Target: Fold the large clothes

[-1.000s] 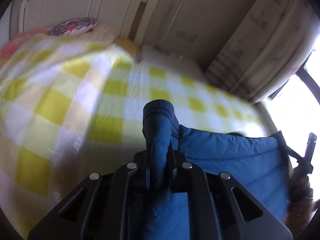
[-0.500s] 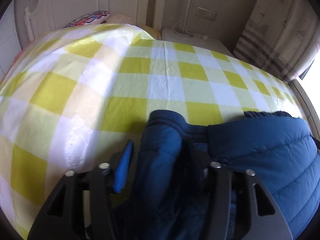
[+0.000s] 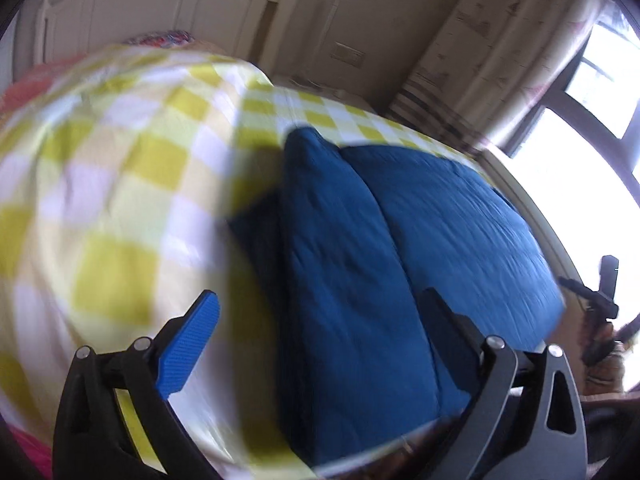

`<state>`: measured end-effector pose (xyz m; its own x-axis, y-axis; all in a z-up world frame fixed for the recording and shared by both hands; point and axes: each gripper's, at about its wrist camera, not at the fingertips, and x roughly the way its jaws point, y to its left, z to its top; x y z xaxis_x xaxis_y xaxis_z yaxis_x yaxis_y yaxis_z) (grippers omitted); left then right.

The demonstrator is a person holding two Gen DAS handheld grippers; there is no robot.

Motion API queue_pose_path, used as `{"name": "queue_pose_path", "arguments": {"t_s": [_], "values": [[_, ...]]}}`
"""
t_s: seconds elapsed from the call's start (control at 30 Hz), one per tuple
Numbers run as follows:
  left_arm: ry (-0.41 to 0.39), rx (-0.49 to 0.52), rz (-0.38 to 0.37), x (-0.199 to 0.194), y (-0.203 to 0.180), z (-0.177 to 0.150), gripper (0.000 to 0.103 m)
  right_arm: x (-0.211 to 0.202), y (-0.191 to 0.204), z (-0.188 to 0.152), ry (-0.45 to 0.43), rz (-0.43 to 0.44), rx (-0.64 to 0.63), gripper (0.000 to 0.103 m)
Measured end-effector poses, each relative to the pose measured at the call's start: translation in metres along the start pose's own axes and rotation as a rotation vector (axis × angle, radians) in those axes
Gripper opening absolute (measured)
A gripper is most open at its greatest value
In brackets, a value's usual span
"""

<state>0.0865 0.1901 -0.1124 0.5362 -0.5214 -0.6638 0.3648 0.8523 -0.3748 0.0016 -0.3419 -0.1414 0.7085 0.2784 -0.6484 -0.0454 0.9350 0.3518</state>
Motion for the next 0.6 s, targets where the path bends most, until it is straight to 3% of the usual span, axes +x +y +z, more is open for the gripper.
{"name": "queue_pose_path", "arguments": {"t_s": [0.13, 0.2, 0.23, 0.3, 0.4, 0.5, 0.53, 0.6], "values": [[0.08, 0.001, 0.011, 0.022, -0.007, -0.04, 0.1, 0.009, 0.0, -0.05, 0.031, 0.043, 0.056, 0.092], [0.037, 0.005, -0.007, 0.024, -0.01, -0.043, 0.099, 0.012, 0.003, -0.051, 0.001, 0.073, 0.054, 0.066], [0.029, -0.003, -0.025, 0.025, -0.011, -0.042, 0.086, 0.016, 0.008, -0.049, 0.001, 0.111, 0.058, 0.057], [0.014, -0.037, -0.082, 0.026, -0.01, -0.043, 0.057, 0.022, 0.023, -0.042, -0.009, 0.067, 0.007, 0.052], [-0.018, -0.046, -0.084, 0.017, -0.008, -0.053, 0.044, 0.029, 0.046, -0.034, -0.019, -0.024, -0.084, 0.049], [-0.025, -0.067, -0.099, 0.011, -0.003, -0.062, 0.044, 0.036, 0.052, -0.028, -0.001, -0.051, -0.098, 0.049], [-0.028, -0.067, -0.094, 0.01, -0.003, -0.062, 0.048, 0.036, 0.052, -0.028, 0.017, -0.042, -0.094, 0.049], [-0.024, -0.063, -0.032, 0.007, -0.002, -0.058, 0.066, 0.033, 0.051, -0.029, 0.056, -0.043, -0.117, 0.052]]}}
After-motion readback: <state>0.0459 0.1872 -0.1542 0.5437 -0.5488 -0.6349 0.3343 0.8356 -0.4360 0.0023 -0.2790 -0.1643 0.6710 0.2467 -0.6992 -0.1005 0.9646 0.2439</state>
